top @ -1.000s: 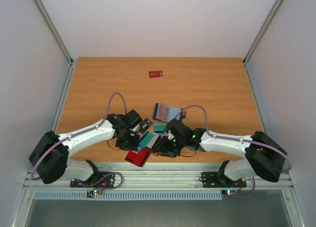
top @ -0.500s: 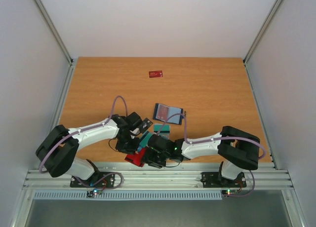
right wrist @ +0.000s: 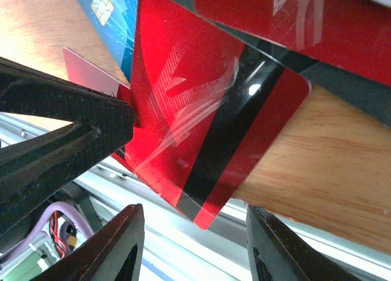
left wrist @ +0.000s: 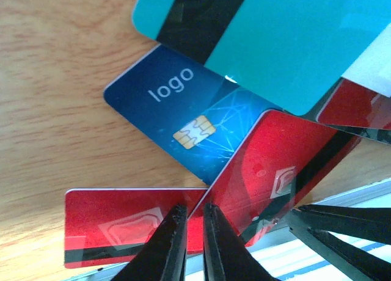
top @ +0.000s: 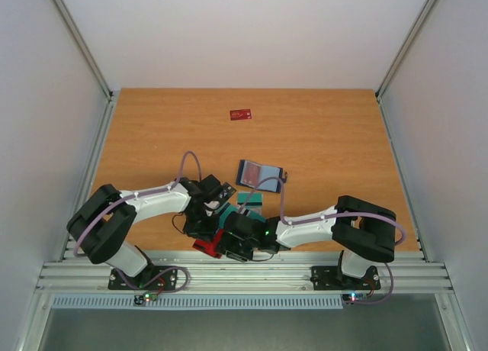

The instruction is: Put the credit cards into the card holder

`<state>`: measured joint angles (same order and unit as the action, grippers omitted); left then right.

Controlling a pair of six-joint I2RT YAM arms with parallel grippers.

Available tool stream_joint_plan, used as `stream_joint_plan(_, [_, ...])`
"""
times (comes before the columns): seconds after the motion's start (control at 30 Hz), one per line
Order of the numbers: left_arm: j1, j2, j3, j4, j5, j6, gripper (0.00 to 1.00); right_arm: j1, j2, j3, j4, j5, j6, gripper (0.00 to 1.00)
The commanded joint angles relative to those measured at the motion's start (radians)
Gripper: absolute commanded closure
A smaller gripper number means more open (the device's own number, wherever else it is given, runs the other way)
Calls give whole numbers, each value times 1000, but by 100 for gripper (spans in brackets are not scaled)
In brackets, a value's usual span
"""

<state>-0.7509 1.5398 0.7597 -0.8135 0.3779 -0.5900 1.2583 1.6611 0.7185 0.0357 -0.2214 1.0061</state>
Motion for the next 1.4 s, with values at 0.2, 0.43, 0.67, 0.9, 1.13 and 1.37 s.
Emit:
stream_joint_plan(0.2, [0,20,-23,50,37,11,90,23,46,2,64,55,41,53])
stream_joint_plan(0.43, [-10,31,-35,69,58,9,89,23,56,-2,115,71,31,55])
stream_joint_plan(0.67, [-11,28,-59,89,83,5,89,23,39,-11,121,92,31,66])
stream_joint_plan(0.9, [-13,28,-76,111,117,-2,89,23,5,-18,109,119,34,80])
stream_joint_plan(1.13, [-13,25,-82,126,145,-9,89,25,-17,-4,109,132,25,83])
stream_joint_plan(1.37, [-13,-1,-69,111,166,-13,89,38,-22,25,68,138,26,84])
